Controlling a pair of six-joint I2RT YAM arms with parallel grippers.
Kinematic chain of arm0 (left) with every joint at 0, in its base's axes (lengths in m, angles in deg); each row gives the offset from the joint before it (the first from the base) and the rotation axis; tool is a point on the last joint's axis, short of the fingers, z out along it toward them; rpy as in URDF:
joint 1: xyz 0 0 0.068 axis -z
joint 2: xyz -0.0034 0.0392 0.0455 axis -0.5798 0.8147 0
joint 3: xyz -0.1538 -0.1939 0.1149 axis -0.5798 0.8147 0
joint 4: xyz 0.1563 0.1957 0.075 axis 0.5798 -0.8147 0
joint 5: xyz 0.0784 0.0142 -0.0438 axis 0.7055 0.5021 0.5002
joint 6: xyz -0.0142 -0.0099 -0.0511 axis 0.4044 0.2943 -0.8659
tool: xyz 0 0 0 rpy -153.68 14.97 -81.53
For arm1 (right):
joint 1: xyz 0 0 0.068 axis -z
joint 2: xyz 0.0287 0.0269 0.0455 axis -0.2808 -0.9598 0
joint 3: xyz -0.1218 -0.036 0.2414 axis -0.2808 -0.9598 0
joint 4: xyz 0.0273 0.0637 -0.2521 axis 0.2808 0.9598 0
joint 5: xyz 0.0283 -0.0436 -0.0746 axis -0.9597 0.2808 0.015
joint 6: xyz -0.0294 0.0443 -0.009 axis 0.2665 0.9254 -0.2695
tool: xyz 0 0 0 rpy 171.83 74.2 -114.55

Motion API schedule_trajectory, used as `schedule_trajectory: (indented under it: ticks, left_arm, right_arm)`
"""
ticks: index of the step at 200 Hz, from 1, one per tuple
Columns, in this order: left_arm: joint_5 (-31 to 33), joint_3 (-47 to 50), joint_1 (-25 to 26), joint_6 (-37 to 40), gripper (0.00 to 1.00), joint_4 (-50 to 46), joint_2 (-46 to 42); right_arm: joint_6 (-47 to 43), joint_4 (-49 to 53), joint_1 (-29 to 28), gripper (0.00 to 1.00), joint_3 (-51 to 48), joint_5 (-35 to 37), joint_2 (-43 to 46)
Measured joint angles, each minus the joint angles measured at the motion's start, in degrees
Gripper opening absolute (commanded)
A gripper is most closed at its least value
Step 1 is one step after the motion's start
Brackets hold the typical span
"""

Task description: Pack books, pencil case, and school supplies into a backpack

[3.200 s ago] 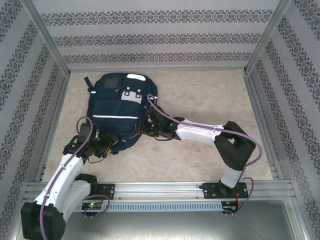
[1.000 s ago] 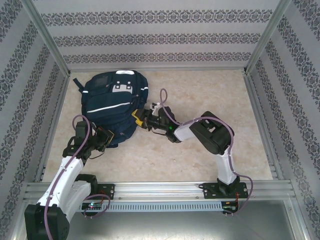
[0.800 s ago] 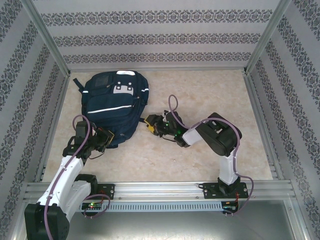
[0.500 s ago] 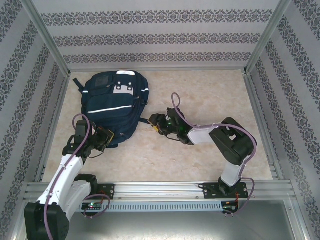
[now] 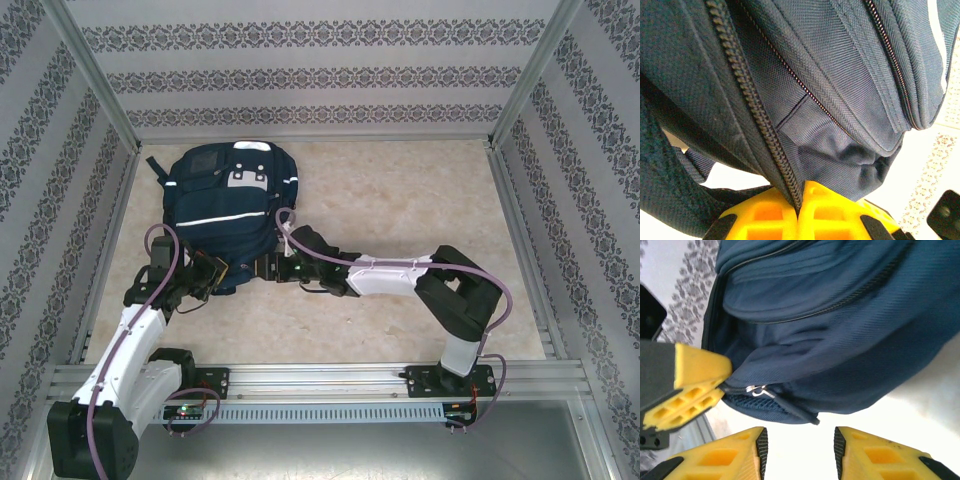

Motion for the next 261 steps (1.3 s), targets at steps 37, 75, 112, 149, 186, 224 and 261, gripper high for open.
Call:
schedule_trajectory:
  ticks: [37, 75, 112, 149, 186, 224, 261]
  left_arm:
    - [-0.02, 0.0, 0.0, 0.0, 0.0, 0.0, 0.02]
    - [-0.02, 0.0, 0.0, 0.0, 0.0, -0.02, 0.02]
    - [-0.02, 0.0, 0.0, 0.0, 0.0, -0.02, 0.02]
    - [-0.22, 0.0, 0.0, 0.0, 0.0, -0.02, 0.24]
    - [-0.24, 0.0, 0.0, 0.0, 0.0, -0.02, 0.35]
    - [-0.24, 0.0, 0.0, 0.0, 0.0, -0.02, 0.35]
    - [-0.22, 0.0, 0.0, 0.0, 0.0, -0.07, 0.35]
  right_arm:
    - [-8.02, 6.78, -0.63, 0.48, 6.8, -0.66, -1.99]
    - [-12.57, 11.19, -0.68, 0.5, 9.77, -3.19, -5.22]
    - [-14.6, 14.29, -0.74, 0.5, 10.03, -4.07, -6.95]
    - [-15.72, 15.78, -1.2, 0.5, 12.13, -4.35, -8.79]
    - [-15.89, 16.33, -1.88, 0.47, 14.95, -4.35, -9.57]
    - [-17.14, 17.51, -1.86, 0.17, 15.96, -4.13, -9.62]
    - [-17.05, 17.92, -1.86, 0.0, 15.8, -2.6, -9.49]
